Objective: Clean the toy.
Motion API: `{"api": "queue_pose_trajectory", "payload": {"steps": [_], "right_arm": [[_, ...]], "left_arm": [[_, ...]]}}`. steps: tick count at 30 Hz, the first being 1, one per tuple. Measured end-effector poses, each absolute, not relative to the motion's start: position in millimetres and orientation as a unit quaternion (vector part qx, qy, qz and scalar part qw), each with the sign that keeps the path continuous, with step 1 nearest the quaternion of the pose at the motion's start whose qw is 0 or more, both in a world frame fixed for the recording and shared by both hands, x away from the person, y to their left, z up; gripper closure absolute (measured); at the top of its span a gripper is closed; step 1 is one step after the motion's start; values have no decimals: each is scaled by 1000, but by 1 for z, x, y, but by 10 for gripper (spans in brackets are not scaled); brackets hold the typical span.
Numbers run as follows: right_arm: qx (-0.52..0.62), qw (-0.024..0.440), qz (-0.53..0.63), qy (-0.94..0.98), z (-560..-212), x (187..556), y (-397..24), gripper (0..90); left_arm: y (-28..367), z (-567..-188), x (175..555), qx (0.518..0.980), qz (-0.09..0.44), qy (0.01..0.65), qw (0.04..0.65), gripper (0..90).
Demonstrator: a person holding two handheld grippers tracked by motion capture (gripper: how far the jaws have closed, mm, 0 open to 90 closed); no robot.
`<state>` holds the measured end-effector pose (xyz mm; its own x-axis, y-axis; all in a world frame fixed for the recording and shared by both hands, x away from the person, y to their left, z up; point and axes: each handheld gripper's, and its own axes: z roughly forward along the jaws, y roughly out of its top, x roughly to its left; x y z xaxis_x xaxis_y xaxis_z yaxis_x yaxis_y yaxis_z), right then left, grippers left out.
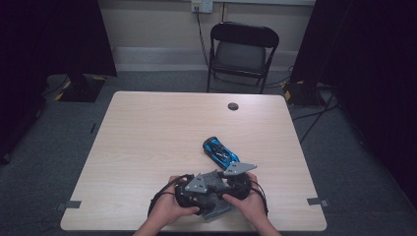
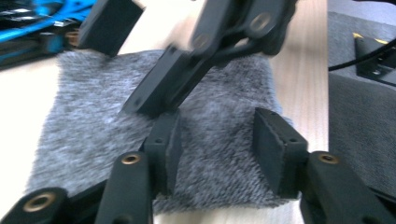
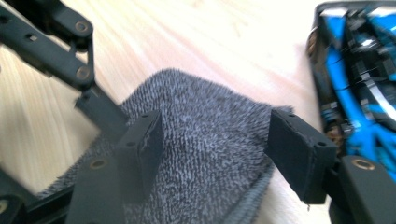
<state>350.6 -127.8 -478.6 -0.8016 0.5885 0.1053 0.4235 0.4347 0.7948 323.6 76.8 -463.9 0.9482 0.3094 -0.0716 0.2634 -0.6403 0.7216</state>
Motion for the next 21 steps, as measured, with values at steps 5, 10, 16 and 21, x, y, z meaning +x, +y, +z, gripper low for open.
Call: {"api": "queue_pose_trajectory", "payload": {"steps": [5, 10, 16, 21], "right_arm": [[296, 103, 449, 837, -467, 339, -138, 361], [293, 89, 458, 835, -465, 321, -133, 381], [289, 93, 419, 856, -486, 311, -121, 376], [290, 109, 409, 858, -494, 307, -120, 368]], "left_arm": [[93, -449, 330, 896, 66, 179, 402, 465], [107, -443, 341, 884, 99, 204, 409, 418], [111, -441, 359, 871, 114, 229, 420, 378], [100, -440, 386, 863, 135, 240, 424, 345]]}}
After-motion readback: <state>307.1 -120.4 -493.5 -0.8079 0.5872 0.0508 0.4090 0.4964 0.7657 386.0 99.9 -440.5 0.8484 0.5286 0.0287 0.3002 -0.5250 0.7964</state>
